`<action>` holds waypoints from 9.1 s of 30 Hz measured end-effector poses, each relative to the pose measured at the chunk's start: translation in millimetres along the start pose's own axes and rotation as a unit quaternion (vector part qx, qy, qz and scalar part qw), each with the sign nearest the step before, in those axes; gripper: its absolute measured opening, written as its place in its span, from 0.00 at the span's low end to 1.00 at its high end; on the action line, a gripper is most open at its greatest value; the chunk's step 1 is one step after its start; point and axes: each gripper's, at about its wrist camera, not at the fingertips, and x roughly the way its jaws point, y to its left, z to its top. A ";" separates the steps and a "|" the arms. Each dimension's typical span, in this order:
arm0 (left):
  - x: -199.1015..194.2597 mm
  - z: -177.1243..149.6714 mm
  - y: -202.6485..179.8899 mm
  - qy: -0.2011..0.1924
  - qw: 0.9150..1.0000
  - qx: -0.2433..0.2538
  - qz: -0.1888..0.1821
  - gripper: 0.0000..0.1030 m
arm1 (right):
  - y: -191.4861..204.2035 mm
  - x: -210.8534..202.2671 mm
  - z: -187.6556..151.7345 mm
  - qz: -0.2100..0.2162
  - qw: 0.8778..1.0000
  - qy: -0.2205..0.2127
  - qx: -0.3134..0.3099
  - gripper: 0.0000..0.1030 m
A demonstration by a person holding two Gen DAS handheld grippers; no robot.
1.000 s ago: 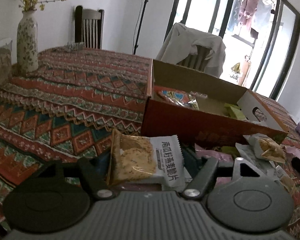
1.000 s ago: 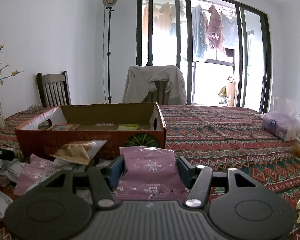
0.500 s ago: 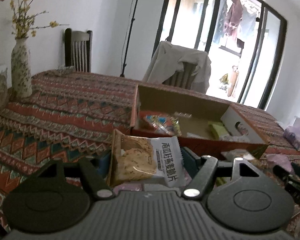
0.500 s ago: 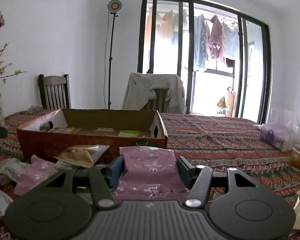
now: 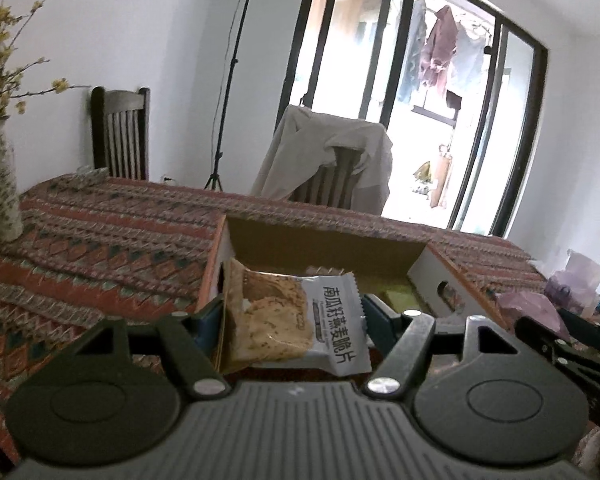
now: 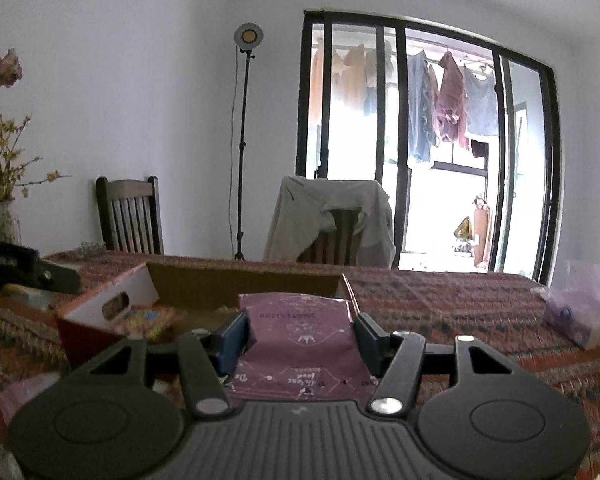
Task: Organize snacks
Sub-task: 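Carry both packets over the cardboard box and open both grippers to drop them, then withdraw both grippers from the box back toward the snack pile, then grasp the green-white packet with the right gripper while the left grasps a white wrapper packet, then carry both packets into the cardboard box and open both grippers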
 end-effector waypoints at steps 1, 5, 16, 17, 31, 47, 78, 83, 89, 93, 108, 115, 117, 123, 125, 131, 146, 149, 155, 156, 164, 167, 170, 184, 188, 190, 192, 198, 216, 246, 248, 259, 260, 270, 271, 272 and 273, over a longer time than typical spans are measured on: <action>3.1 2.8 -1.3 -0.001 1.000 -0.001 -0.002 0.70 | 0.7 4.4 4.3 0.001 1.000 -0.001 -0.001 0.57; 19.8 14.2 -4.2 -0.001 1.000 -0.004 -0.009 0.70 | 2.8 25.6 21.1 0.007 1.000 -0.003 0.003 0.57; 83.9 37.9 -2.4 0.014 1.000 -0.023 0.006 0.68 | -7.3 102.2 42.7 0.009 0.999 0.010 0.050 0.57; 88.5 37.3 -1.0 0.015 1.000 -0.026 0.008 0.68 | -11.0 108.4 38.6 0.013 0.998 0.012 0.062 0.57; 117.7 19.7 9.7 0.049 0.998 -0.021 0.013 0.69 | -7.0 122.7 10.4 0.027 0.997 0.060 0.049 0.57; 99.6 14.7 0.7 -0.006 1.000 0.000 0.016 1.00 | -14.4 119.2 9.6 0.017 0.996 0.055 0.065 1.00; 10.0 13.0 1.7 -0.045 0.999 0.016 0.001 1.00 | -0.1 54.3 31.7 0.015 0.999 0.011 0.048 1.00; -6.2 -0.1 8.9 -0.039 0.999 0.017 -0.001 1.00 | 3.6 30.6 26.4 0.015 0.999 0.013 0.043 1.00; -26.2 -19.7 17.2 -0.034 0.999 0.022 0.000 1.00 | 10.1 1.3 8.6 0.012 0.999 0.021 0.040 1.00; -38.9 -36.3 25.8 -0.028 0.999 0.023 0.002 1.00 | 16.2 -17.1 -8.2 0.017 0.999 0.033 0.032 1.00; -71.4 -85.3 56.1 0.009 1.000 0.000 -0.001 1.00 | 11.1 -69.8 -46.4 0.016 0.997 0.066 0.029 1.00; -77.0 -87.9 63.3 0.006 1.000 -0.011 -0.007 1.00 | 25.5 -67.9 -46.1 0.037 0.996 0.080 0.020 1.00; -78.0 -89.1 66.9 0.006 1.000 -0.014 -0.008 1.00 | 33.4 -65.8 -46.2 0.043 0.995 0.083 0.012 1.00; -78.0 -93.2 76.4 0.010 1.000 -0.024 -0.006 1.00 | 57.3 -52.1 -50.4 0.066 0.992 0.107 0.001 0.95; -78.2 -94.5 78.4 0.012 1.000 -0.025 -0.007 1.00 | 64.4 -43.4 -51.8 0.075 0.990 0.118 0.005 0.86; -80.4 -96.8 86.3 0.014 0.999 -0.031 -0.003 1.00 | 82.5 -8.6 -52.0 0.070 0.983 0.169 0.020 0.52; -79.5 -97.7 87.8 0.021 0.999 -0.039 -0.002 1.00 | 65.0 -30.6 -42.3 0.079 0.985 0.144 0.046 0.40; -79.5 -97.3 80.6 0.023 0.999 -0.032 -0.006 1.00 | 57.2 -45.5 -35.7 0.075 0.989 0.117 0.049 0.40; -77.9 -99.1 59.0 0.039 0.999 -0.018 -0.020 1.00 | 41.1 -62.9 -35.2 0.078 0.991 0.099 0.054 0.39; -77.4 -100.4 54.7 0.042 0.999 -0.014 -0.021 1.00 | 40.0 -64.1 -37.9 0.081 0.990 0.104 0.053 0.39; -75.4 -109.7 30.4 0.064 0.998 0.005 -0.023 1.00 | 34.1 -58.7 -61.5 0.107 0.980 0.155 0.056 0.19; -77.1 -110.0 26.4 0.065 0.998 0.008 -0.019 1.00 | 36.9 -58.2 -59.1 0.107 0.982 0.143 0.053 0.64; -75.6 -110.5 23.1 0.070 0.997 0.013 -0.016 1.00 | 43.2 -50.8 -64.1 0.100 0.982 0.153 0.040 0.62; -42.3 -124.8 -9.1 0.133 0.990 0.039 0.013 1.00 | 17.1 -71.9 -74.6 0.101 0.986 0.112 0.069 0.37; -41.6 -128.1 -16.3 0.130 0.989 0.055 0.037 1.00 | 11.9 -76.6 -75.0 0.099 0.987 0.103 0.073 0.37; -40.9 -130.6 -20.3 0.129 0.988 0.066 0.055 1.00 | 10.6 -77.3 -75.4 0.100 0.987 0.102 0.076 0.37; -41.1 -132.8 -22.5 0.125 0.987 0.073 0.065 1.00 | 10.5 -78.5 -75.9 0.102 0.987 0.100 0.077 0.37; -41.7 -133.1 -23.2 0.123 0.987 0.069 0.073 1.00 | 10.2 -85.7 -79.1 0.103 0.987 0.095 0.078 0.37; -62.1 -131.5 -25.2 0.097 0.993 0.063 0.029 0.58 | 4.4 -103.7 -77.8 0.090 0.989 0.079 0.082 0.37; -48.2 -40.3 -34.8 -0.020 0.997 0.060 -0.031 0.57 | 0.0 -56.3 -12.1 0.046 0.996 0.010 0.072 0.37; -38.8 -32.6 -35.5 -0.022 0.997 0.060 -0.034 0.57 | -0.8 -45.2 -5.4 0.045 0.996 0.006 0.073 0.37; 22.7 10.6 -37.9 -0.027 0.998 0.050 -0.032 0.57 | 1.8 24.6 30.6 0.046 0.997 -0.010 0.065 0.37; 28.9 14.7 -37.4 -0.028 0.998 0.047 -0.031 0.57 | 1.5 30.9 33.6 0.046 0.997 -0.010 0.065 0.37; 93.4 35.1 -20.7 -0.023 1.000 0.011 0.013 0.57 | -0.2 106.7 48.2 0.045 0.995 0.001 0.088 0.37; 97.3 34.0 -16.5 -0.016 1.000 0.006 0.013 0.57 | -0.7 111.5 46.3 0.047 0.995 0.002 0.093 0.37; 101.7 33.4 -12.1 -0.010 1.000 0.002 0.014 0.57 | -0.9 116.4 43.7 0.051 0.994 0.005 0.096 0.37; 103.5 31.3 -8.7 -0.007 1.000 0.000 0.016 0.57 | -0.5 121.3 41.3 0.053 0.994 0.012 0.095 0.37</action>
